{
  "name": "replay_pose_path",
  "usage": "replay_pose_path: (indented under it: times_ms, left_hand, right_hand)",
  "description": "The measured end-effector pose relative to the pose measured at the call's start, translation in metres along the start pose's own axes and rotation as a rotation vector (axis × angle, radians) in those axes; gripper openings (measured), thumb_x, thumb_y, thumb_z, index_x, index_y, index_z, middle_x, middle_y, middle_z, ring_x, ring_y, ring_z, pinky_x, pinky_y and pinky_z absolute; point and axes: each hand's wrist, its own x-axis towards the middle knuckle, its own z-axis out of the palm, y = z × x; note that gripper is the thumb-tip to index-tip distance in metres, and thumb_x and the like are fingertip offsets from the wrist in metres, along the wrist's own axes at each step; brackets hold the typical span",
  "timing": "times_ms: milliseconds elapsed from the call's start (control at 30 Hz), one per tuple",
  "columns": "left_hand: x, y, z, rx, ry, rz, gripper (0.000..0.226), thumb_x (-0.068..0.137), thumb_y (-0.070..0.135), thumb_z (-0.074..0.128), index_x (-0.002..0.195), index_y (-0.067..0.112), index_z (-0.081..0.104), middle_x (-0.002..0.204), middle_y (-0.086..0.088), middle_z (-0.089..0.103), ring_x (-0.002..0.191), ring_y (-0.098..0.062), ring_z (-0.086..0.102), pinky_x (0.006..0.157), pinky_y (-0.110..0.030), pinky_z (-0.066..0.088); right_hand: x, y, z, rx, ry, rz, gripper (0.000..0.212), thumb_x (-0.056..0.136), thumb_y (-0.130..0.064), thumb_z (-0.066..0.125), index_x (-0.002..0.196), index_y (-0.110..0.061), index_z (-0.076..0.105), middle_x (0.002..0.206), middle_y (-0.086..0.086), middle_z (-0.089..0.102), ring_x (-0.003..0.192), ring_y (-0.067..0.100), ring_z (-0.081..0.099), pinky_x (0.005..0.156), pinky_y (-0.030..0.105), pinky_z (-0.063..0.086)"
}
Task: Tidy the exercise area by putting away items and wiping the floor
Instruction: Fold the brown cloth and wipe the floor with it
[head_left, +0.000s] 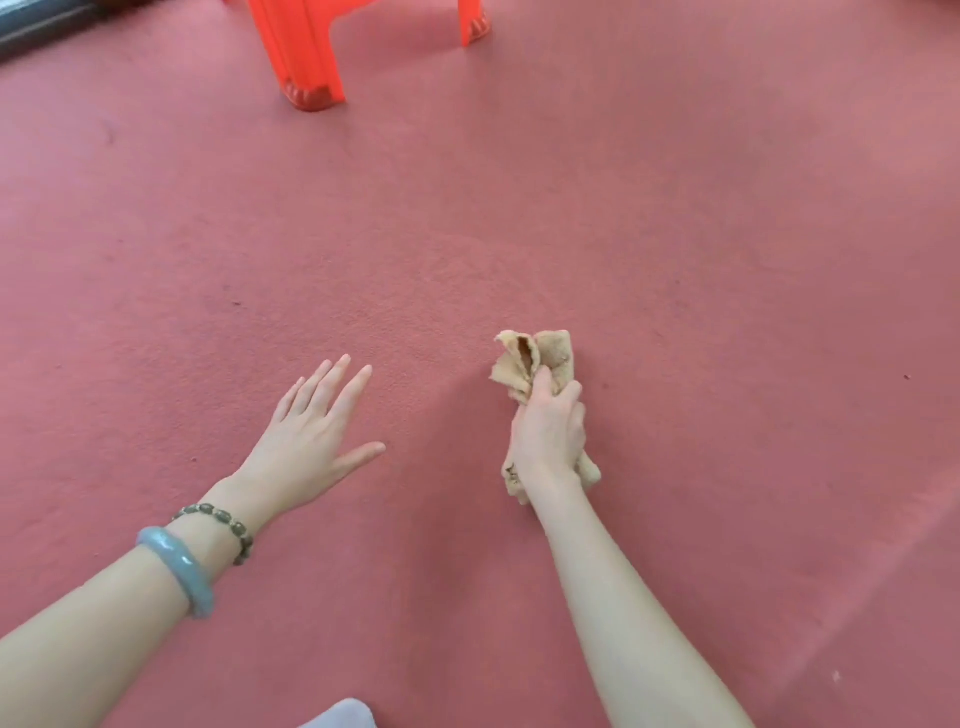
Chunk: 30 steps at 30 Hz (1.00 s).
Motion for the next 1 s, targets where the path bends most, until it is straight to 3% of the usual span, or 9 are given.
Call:
replay_pose_path:
  times_ms: [133, 267, 367, 467, 633, 733, 800, 1000]
  left_hand:
    - [0.011, -0.012, -0.032, 0.051, -0.001, -0.011, 0.083, 0.089, 0.057, 0.044, 0.151, 0.024, -0.001, 0.159, -0.004, -0.005, 0.146, -0.02, -0.007, 0.117, -0.036, -0.004]
    - [0.039, -0.025, -0.057, 0.125, 0.008, 0.054, 0.083, 0.089, 0.058, 0.043, 0.151, 0.022, 0.001, 0.159, -0.007, -0.002, 0.147, -0.023, -0.003, 0.117, -0.039, 0.0]
    - [0.069, -0.032, -0.075, 0.246, 0.005, 0.195, 0.085, 0.087, 0.058, 0.045, 0.151, 0.018, 0.006, 0.159, -0.012, 0.006, 0.146, -0.027, 0.004, 0.117, -0.041, 0.004]
    - [0.097, -0.036, -0.091, 0.387, 0.002, 0.322, 0.085, 0.085, 0.055, 0.051, 0.15, 0.014, 0.015, 0.156, -0.016, 0.017, 0.144, -0.031, 0.016, 0.116, -0.044, 0.012]
    - [0.131, -0.031, -0.094, 0.503, -0.017, 0.502, 0.085, 0.082, 0.055, 0.057, 0.147, 0.01, 0.026, 0.152, -0.019, 0.028, 0.14, -0.034, 0.028, 0.113, -0.047, 0.022]
    - [0.143, -0.031, -0.087, 0.485, -0.027, 0.576, 0.085, 0.079, 0.055, 0.059, 0.146, 0.009, 0.032, 0.149, -0.019, 0.034, 0.137, -0.035, 0.035, 0.109, -0.048, 0.028]
    - [0.147, -0.039, -0.081, 0.461, -0.04, 0.564, 0.086, 0.081, 0.058, 0.055, 0.147, 0.011, 0.026, 0.151, -0.018, 0.031, 0.139, -0.034, 0.031, 0.111, -0.046, 0.025]
    - [0.155, -0.09, -0.054, 0.191, -0.097, 0.253, 0.098, 0.082, 0.056, 0.06, 0.151, 0.013, 0.005, 0.159, -0.008, 0.004, 0.147, -0.026, 0.003, 0.118, -0.043, 0.004]
  right_hand:
    - [0.005, -0.041, 0.01, -0.054, -0.158, -0.303, 0.042, 0.094, -0.01, 0.043, 0.135, -0.016, 0.037, 0.122, 0.017, 0.041, 0.101, 0.035, 0.049, 0.074, 0.039, 0.041]
    - [0.035, -0.002, -0.026, -0.045, -0.14, -0.379, 0.034, 0.091, -0.013, 0.043, 0.125, -0.013, 0.041, 0.096, 0.008, 0.033, 0.093, 0.034, 0.049, 0.067, 0.036, 0.033]
    - [0.067, 0.068, -0.06, -0.087, 0.018, -0.118, 0.035, 0.092, -0.015, 0.041, 0.127, -0.016, 0.039, 0.094, 0.008, 0.031, 0.094, 0.037, 0.048, 0.071, 0.039, 0.036]
    - [0.081, 0.134, -0.082, -0.098, 0.173, 0.176, 0.029, 0.093, -0.016, 0.041, 0.121, -0.011, 0.041, 0.101, 0.019, 0.04, 0.097, 0.044, 0.05, 0.078, 0.046, 0.041]
    - [0.078, 0.161, -0.096, -0.013, 0.248, 0.475, 0.028, 0.095, -0.019, 0.036, 0.119, -0.007, 0.043, 0.113, 0.029, 0.043, 0.101, 0.048, 0.049, 0.083, 0.048, 0.04]
    - [0.086, 0.109, -0.08, 0.051, 0.26, 0.458, 0.03, 0.094, -0.017, 0.036, 0.122, -0.009, 0.043, 0.115, 0.027, 0.044, 0.102, 0.047, 0.05, 0.084, 0.047, 0.04]
    - [0.09, 0.046, -0.053, 0.05, 0.208, 0.298, 0.031, 0.093, -0.013, 0.039, 0.124, -0.01, 0.043, 0.113, 0.023, 0.044, 0.1, 0.044, 0.051, 0.082, 0.045, 0.041]
    - [0.059, -0.166, 0.033, 0.039, -0.162, -0.239, 0.042, 0.094, -0.008, 0.034, 0.135, -0.016, 0.039, 0.124, 0.02, 0.041, 0.105, 0.038, 0.049, 0.085, 0.045, 0.043]
